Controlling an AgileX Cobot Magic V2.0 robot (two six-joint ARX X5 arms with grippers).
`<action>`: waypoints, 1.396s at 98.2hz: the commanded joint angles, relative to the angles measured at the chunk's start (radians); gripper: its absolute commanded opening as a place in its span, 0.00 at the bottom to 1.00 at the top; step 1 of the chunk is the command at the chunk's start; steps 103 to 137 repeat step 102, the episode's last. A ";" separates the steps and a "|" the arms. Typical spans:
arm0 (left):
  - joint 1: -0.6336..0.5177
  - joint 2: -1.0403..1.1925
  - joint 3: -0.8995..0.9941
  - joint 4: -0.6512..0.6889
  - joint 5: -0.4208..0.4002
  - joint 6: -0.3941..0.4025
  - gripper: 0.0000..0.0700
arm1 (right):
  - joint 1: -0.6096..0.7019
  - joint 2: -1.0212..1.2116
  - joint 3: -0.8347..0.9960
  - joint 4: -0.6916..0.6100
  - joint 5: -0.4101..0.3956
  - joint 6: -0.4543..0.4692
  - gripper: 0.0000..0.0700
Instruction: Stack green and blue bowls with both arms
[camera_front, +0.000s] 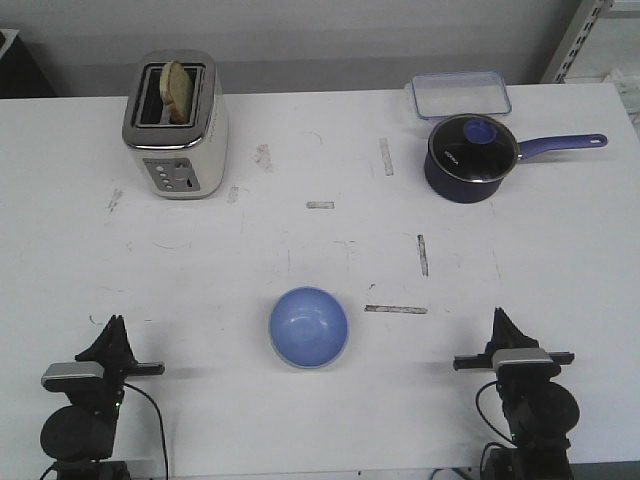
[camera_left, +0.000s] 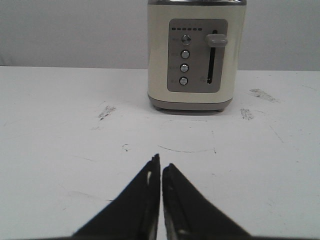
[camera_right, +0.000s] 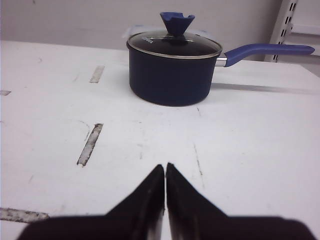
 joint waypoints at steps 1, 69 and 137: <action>0.001 -0.002 -0.021 0.011 -0.002 0.000 0.00 | -0.001 -0.054 -0.032 0.034 0.000 0.019 0.00; 0.001 -0.002 -0.021 0.011 -0.002 0.000 0.00 | 0.000 -0.051 -0.066 0.086 0.000 0.039 0.00; 0.001 -0.002 -0.021 0.011 -0.002 0.000 0.00 | 0.000 -0.051 -0.066 0.087 0.000 0.039 0.00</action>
